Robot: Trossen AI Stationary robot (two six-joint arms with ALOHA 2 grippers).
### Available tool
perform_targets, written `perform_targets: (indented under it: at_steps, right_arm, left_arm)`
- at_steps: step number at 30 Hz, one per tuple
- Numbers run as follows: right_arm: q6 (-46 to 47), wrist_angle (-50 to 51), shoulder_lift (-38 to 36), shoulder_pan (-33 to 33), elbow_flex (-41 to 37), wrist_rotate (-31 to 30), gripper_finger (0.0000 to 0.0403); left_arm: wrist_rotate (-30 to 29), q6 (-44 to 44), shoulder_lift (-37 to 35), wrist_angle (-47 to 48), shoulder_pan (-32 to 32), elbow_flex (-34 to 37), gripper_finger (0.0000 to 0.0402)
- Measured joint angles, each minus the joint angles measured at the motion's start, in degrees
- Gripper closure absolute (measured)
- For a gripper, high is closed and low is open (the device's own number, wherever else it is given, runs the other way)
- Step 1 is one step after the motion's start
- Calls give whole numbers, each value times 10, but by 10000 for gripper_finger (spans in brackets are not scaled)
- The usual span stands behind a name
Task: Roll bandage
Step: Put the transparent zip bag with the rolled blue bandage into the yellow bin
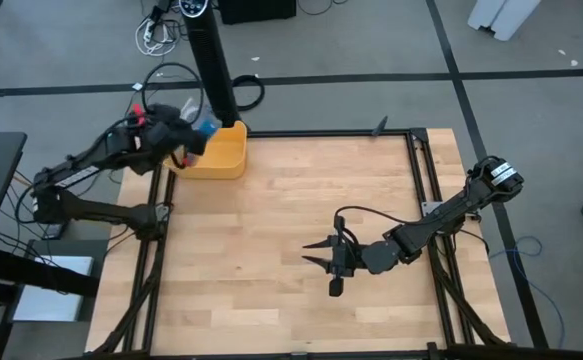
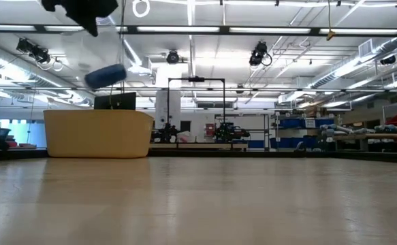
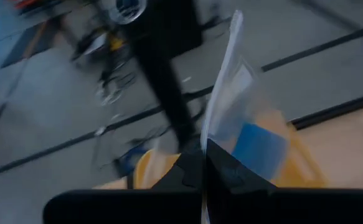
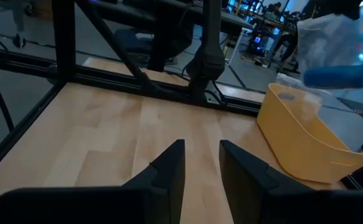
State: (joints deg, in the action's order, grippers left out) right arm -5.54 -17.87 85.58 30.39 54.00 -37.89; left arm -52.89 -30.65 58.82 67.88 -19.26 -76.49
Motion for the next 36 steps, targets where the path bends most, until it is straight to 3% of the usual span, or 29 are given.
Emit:
perform_targets:
  at_steps: [10,14,27,36]
  right_arm:
    - [0,0,0,-1,0,0,307]
    - [0,0,0,-1,0,0,307]
    - [1,6,0,-1,0,1,310]
    - [1,14,0,-1,0,1,312]
  left_arm:
    - [5,-12,57,22,-98,31,400]
    - [45,-13,73,15,-140,64,400]
    - [177,34,72,-189,-224,194,397]
    - [163,47,72,-171,-257,223,396]
